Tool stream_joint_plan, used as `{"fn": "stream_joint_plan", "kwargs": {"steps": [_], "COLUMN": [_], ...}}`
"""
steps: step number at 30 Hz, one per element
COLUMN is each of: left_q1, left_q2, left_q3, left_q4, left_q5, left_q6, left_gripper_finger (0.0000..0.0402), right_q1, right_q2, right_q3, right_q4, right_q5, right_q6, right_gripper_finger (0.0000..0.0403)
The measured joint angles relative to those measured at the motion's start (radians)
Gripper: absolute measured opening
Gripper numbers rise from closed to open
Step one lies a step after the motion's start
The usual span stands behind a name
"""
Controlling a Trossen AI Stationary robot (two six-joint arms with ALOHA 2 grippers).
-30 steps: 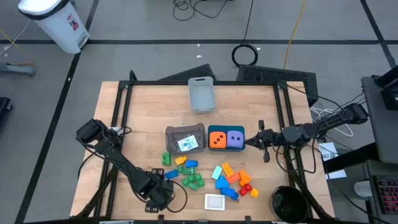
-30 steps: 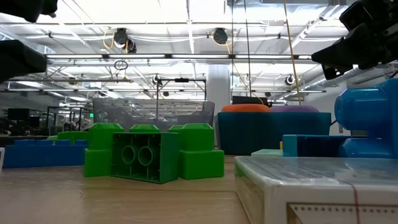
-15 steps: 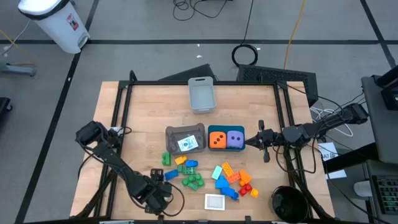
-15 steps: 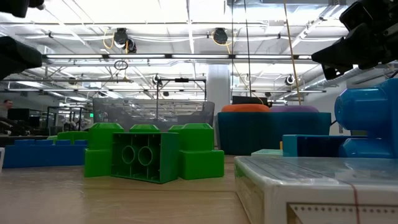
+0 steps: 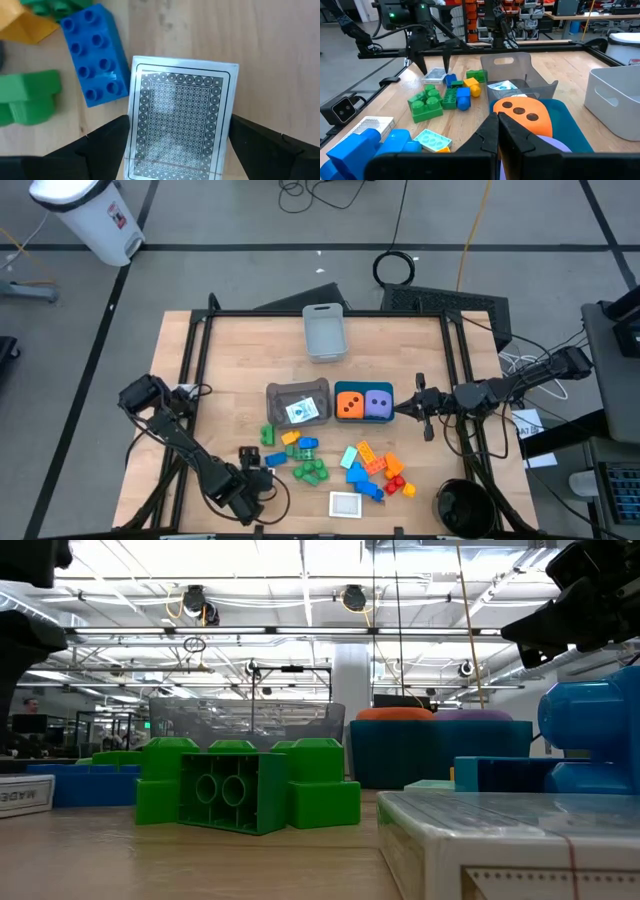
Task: Pick & Place Toys
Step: Put the black deck of cards into the black bin
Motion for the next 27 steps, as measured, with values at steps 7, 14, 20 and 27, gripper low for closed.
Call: {"fn": "stream_joint_plan", "kwargs": {"steps": [7,14,20,27], "left_q1": [0.025,0.04,0.044,0.045], "left_q2": [-0.002,0.001,0.001,0.002], "left_q3": [-0.043,-0.041,-0.041,-0.04], "left_q4": [0.046,0.067,0.058,0.049], "left_q5": [0.015,0.041,0.005,-0.008], "left_q6": [-0.141,-0.131,-0.105,-0.099], "left_gripper_finger": [0.0354,0.0365,0.0357,0.0279], "right_q1": [0.0,0.0,0.0,0.0], "right_q2": [0.0,0.0,0.002,0.002], "right_q3": [0.0,0.0,0.0,0.0], "right_q4": [-0.004,-0.009,-0.011,-0.012], "right_q5": [0.0,0.001,0.0,0.0], "right_q6": [0.0,0.0,0.0,0.0], "right_gripper_finger": [0.0,0.0,0.0,0.0]}}
